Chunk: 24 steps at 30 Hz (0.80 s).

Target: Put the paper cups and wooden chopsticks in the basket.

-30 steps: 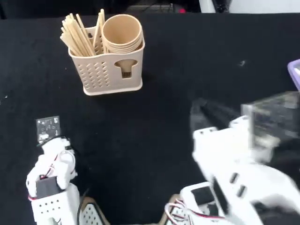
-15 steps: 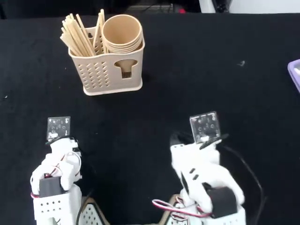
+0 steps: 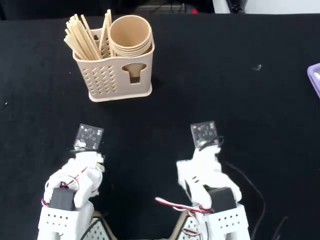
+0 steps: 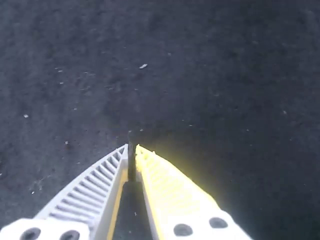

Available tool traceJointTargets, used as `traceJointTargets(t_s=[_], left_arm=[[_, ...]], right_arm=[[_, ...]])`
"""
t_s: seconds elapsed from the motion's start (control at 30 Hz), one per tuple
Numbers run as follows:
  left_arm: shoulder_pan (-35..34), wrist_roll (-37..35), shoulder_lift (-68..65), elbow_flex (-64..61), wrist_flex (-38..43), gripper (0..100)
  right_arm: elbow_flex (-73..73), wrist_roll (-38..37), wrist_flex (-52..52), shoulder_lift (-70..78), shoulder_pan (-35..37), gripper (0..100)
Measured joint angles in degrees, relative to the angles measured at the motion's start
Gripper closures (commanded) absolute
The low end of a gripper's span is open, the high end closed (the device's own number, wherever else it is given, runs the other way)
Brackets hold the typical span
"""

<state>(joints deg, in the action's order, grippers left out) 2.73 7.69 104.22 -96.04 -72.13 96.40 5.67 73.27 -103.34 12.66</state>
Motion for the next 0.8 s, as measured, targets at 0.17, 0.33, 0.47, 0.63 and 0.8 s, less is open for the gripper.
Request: traceJointTargets(t_s=[0.17,0.33,0.47,0.63,0.8], left_arm=[[0.26,0.0,0.0,0.0,0.0,97],[-2.64,0.0,0.0,0.0,0.0,97],[-5.71,0.0,0.0,0.0,0.0,97],[-6.15,0.0,0.09,0.0,0.0,97],[-6.24,0.0,0.35,0.0,0.0,97]], right_arm=[[0.0,0.0,0.97,0.0,-0.88,98.6],[0.0,0.0,1.05,0.0,-6.95,98.6],[0.0,0.0,1.05,0.0,-15.65,98.6],[0.0,0.0,1.05,0.0,-17.05,98.6],[0.0,0.0,1.05,0.0,-17.05,98.6]])
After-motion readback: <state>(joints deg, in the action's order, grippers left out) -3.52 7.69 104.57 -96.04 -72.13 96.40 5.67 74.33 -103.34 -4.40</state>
